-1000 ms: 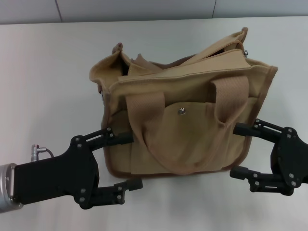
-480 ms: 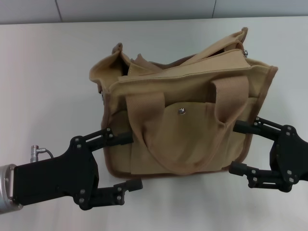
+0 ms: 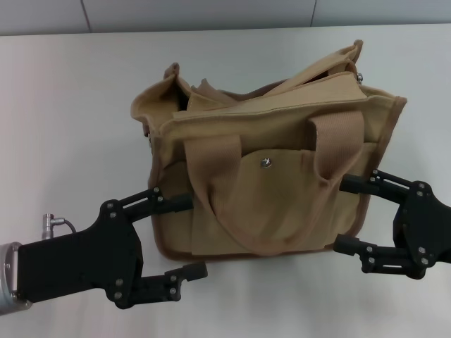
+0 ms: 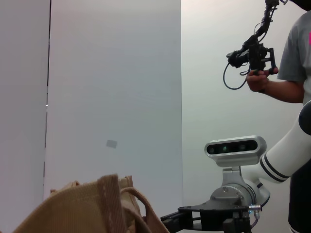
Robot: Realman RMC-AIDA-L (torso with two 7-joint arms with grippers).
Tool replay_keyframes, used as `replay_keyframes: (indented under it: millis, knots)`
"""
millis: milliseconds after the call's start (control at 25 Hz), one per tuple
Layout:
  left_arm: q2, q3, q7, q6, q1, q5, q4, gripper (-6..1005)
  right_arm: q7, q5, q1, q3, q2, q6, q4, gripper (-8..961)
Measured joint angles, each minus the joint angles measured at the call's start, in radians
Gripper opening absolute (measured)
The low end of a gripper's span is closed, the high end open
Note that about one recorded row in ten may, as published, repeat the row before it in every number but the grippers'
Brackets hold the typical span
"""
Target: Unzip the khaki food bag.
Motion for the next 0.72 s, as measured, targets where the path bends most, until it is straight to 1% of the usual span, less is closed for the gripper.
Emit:
replay_keyframes:
  millis: [720]
  knots:
    - [-0.001, -0.019, 0.000, 0.013, 0.002, -0.003, 0.000, 813, -0.008, 0.000, 0.001, 0.007, 0.000, 0.008, 0.019, 853]
